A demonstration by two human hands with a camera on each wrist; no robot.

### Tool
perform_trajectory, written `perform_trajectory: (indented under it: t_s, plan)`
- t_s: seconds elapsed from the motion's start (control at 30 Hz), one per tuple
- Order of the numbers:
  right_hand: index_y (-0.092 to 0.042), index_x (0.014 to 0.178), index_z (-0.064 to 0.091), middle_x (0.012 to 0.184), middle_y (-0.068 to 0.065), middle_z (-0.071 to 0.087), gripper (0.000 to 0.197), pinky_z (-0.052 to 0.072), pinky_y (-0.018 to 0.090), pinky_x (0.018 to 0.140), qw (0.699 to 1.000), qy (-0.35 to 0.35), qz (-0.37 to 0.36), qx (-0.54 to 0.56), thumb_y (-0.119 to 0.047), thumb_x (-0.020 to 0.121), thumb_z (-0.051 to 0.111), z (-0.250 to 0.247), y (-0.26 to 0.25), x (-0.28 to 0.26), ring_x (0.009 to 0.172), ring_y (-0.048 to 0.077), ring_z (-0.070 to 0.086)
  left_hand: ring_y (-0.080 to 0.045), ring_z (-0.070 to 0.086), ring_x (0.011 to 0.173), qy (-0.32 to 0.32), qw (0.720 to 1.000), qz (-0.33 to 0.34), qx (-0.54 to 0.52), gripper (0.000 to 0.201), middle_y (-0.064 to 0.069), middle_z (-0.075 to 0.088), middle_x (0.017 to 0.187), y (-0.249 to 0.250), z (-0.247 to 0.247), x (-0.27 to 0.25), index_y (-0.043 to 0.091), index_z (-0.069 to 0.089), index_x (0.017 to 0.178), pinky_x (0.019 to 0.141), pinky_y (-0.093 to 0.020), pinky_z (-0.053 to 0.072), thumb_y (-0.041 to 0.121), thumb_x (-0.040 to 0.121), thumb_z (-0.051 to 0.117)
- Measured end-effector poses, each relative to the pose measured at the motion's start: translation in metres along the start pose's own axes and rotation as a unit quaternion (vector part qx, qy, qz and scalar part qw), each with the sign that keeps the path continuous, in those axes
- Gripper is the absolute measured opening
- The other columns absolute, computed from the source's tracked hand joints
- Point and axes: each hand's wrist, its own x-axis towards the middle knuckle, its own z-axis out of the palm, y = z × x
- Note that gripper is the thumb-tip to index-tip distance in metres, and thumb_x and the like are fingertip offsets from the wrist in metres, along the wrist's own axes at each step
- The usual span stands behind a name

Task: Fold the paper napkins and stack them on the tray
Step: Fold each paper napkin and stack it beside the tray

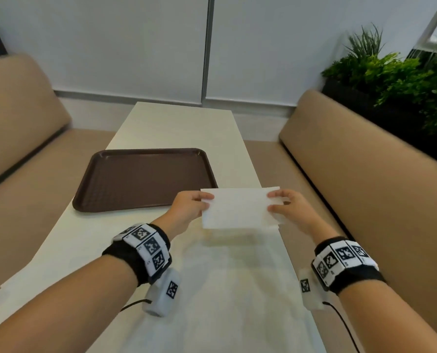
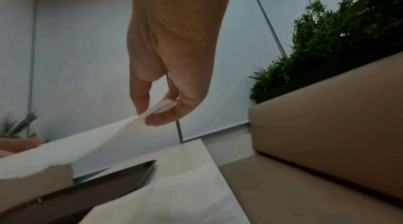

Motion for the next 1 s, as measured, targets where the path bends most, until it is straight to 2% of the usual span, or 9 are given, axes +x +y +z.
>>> perform_trajectory:
  t_s: [0.13, 0.3, 0.47, 0.53, 0.63, 0.7, 0.77, 0.9, 1.0]
  plan:
    - [-0.009, 0.111, 0.064, 0.113, 0.005, 0.046, 0.026, 0.053, 0.026, 0.061, 0.993, 0.035, 0.016, -0.108, 0.000, 0.086, 0.062, 0.020, 0.018, 0.040, 0.069, 0.014, 0.055, -0.026, 0.056, 0.101, 0.014, 0.998, -0.037, 0.053, 0.034, -0.015, 0.054, 0.110, -0.024, 0.020, 0.039, 0.005, 0.062, 0.108, 0.084, -0.032, 0.053, -0.012, 0.079, 0.066]
    - [-0.002, 0.113, 0.063, 0.123, 0.011, 0.037, 0.026, 0.039, 0.023, 0.078, 0.973, 0.054, 0.027, -0.222, 0.002, 0.088, 0.058, 0.040, 0.053, 0.063, 0.106, 0.028, 0.048, -0.027, 0.054, 0.110, 0.017, 0.980, -0.030, 0.195, 0.044, -0.014, 0.056, 0.118, -0.050, 0.031, 0.066, 0.004, 0.063, 0.115, 0.095, -0.033, 0.047, -0.009, 0.074, 0.070]
    - [-0.016, 0.092, 0.057, 0.102, 0.001, 0.035, 0.019, 0.033, 0.022, 0.073, 0.961, 0.064, -0.005, -0.270, 0.002, 0.087, 0.054, 0.049, 0.074, 0.063, 0.086, 0.015, 0.040, -0.027, 0.053, 0.116, 0.025, 0.951, -0.028, 0.308, 0.047, -0.012, 0.053, 0.129, -0.069, 0.040, 0.074, 0.007, 0.060, 0.123, 0.080, -0.023, 0.043, -0.005, 0.078, 0.069]
    - [-0.019, 0.086, 0.047, 0.095, 0.001, 0.039, 0.020, 0.034, 0.027, 0.067, 0.954, 0.077, 0.018, -0.291, 0.001, 0.088, 0.050, 0.052, 0.074, 0.060, 0.080, 0.016, 0.040, -0.029, 0.042, 0.124, 0.032, 0.930, -0.027, 0.366, 0.045, -0.012, 0.042, 0.135, -0.072, 0.043, 0.071, 0.014, 0.058, 0.126, 0.091, -0.028, 0.041, 0.005, 0.083, 0.066]
    - [-0.024, 0.111, 0.059, 0.130, 0.006, 0.035, 0.023, 0.033, 0.035, 0.089, 0.923, 0.080, 0.087, -0.365, -0.017, 0.091, 0.051, 0.056, 0.066, 0.052, 0.112, 0.025, 0.037, -0.026, 0.029, 0.126, 0.021, 0.896, -0.013, 0.443, 0.048, -0.007, 0.029, 0.135, -0.065, 0.042, 0.058, 0.023, 0.051, 0.133, 0.102, -0.033, 0.034, 0.021, 0.087, 0.064]
    - [-0.024, 0.123, 0.055, 0.140, 0.006, 0.029, 0.033, 0.030, 0.038, 0.097, 0.913, 0.087, 0.045, -0.395, -0.020, 0.090, 0.051, 0.061, 0.052, 0.039, 0.122, 0.027, 0.033, -0.025, 0.031, 0.123, 0.023, 0.914, 0.004, 0.406, 0.045, -0.007, 0.029, 0.131, -0.053, 0.031, 0.045, 0.025, 0.053, 0.130, 0.101, -0.032, 0.034, 0.022, 0.087, 0.064]
    - [-0.020, 0.124, 0.055, 0.134, 0.005, 0.044, 0.033, 0.038, 0.037, 0.100, 0.939, 0.004, -0.016, -0.344, -0.023, 0.091, 0.051, 0.074, 0.036, 0.018, 0.122, 0.025, 0.042, -0.025, 0.042, 0.117, 0.042, 0.947, 0.030, 0.318, 0.030, -0.008, 0.037, 0.127, -0.042, 0.011, 0.027, 0.026, 0.062, 0.115, 0.095, -0.030, 0.038, 0.017, 0.086, 0.065]
    - [-0.012, 0.124, 0.054, 0.122, 0.006, 0.058, 0.051, 0.046, 0.033, 0.092, 0.931, -0.175, -0.026, -0.320, -0.047, 0.087, 0.061, 0.126, 0.021, -0.029, 0.111, 0.023, 0.055, -0.015, 0.052, 0.075, 0.086, 0.975, 0.060, 0.195, 0.013, -0.002, 0.056, 0.103, -0.031, -0.038, -0.039, 0.022, 0.067, 0.096, 0.058, -0.016, 0.041, 0.013, 0.090, 0.061]
    - [-0.007, 0.131, 0.043, 0.129, 0.010, 0.049, 0.078, 0.043, 0.037, 0.096, 0.904, -0.176, -0.005, -0.389, -0.058, 0.077, 0.067, 0.158, 0.020, -0.041, 0.118, 0.028, 0.048, -0.013, 0.057, 0.088, 0.096, 0.981, 0.050, 0.164, 0.013, 0.007, 0.062, 0.102, -0.032, -0.068, -0.096, 0.023, 0.067, 0.095, 0.066, -0.019, 0.043, 0.015, 0.092, 0.057]
